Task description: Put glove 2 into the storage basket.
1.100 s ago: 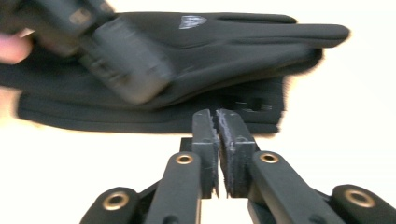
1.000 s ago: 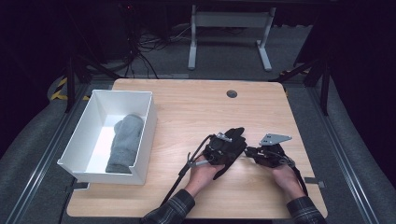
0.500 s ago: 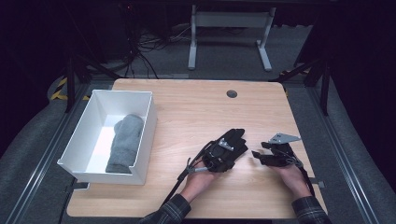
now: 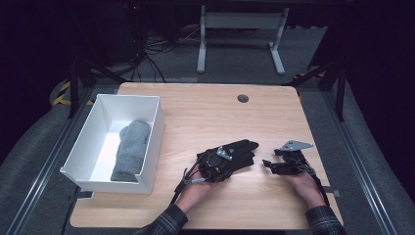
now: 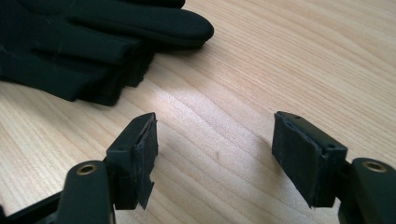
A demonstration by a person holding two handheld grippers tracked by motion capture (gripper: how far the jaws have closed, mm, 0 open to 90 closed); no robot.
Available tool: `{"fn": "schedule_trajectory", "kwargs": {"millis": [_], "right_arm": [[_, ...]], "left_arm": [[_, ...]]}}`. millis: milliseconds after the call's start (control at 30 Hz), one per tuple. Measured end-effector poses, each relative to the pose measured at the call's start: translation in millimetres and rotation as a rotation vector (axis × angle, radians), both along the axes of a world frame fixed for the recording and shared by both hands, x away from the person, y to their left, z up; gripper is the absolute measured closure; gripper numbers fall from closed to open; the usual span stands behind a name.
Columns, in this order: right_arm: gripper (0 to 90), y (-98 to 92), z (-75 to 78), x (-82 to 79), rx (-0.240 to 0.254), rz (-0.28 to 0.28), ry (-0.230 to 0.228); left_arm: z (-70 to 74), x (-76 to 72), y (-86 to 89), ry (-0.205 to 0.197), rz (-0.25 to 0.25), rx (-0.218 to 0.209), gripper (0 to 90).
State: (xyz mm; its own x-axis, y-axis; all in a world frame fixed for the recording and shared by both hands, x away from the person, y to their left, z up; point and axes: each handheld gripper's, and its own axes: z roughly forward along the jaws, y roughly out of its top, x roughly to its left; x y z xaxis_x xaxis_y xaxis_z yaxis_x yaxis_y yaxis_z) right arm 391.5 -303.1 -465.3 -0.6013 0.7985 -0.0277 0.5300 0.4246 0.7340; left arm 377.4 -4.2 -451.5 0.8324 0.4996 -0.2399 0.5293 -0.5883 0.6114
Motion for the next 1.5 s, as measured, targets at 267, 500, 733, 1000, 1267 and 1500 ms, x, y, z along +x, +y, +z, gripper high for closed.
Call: {"fn": "schedule_trajectory", "kwargs": {"millis": [267, 500, 733, 1000, 1267, 1500], "right_arm": [[26.2, 0.4, -1.6, 0.3, -0.004, -0.002, -0.01], [24.5, -0.5, -3.1, 0.4, 0.005, -0.002, -0.019], [24.4, -0.5, -3.1, 0.4, 0.005, -0.002, -0.018], [24.4, -0.5, -3.1, 0.4, 0.005, -0.002, -0.018], [24.5, -0.5, -3.1, 0.4, 0.005, -0.002, -0.018], [24.8, -0.5, -3.1, 0.3, 0.006, -0.002, -0.018]], "left_arm": [[22.3, 0.9, 6.8, -0.1, -0.089, 0.019, 66.1], [38.9, 28.7, 10.4, -0.153, -0.196, 0.057, 38.0], [34.6, 48.3, 7.1, -0.189, -0.234, 0.07, 21.4], [17.8, 65.5, -5.2, -0.207, -0.254, 0.102, 15.1], [5.2, 74.6, -6.1, -0.172, -0.247, 0.107, 15.0], [0.0, 76.9, -6.0, -0.163, -0.258, 0.108, 15.4]]}}
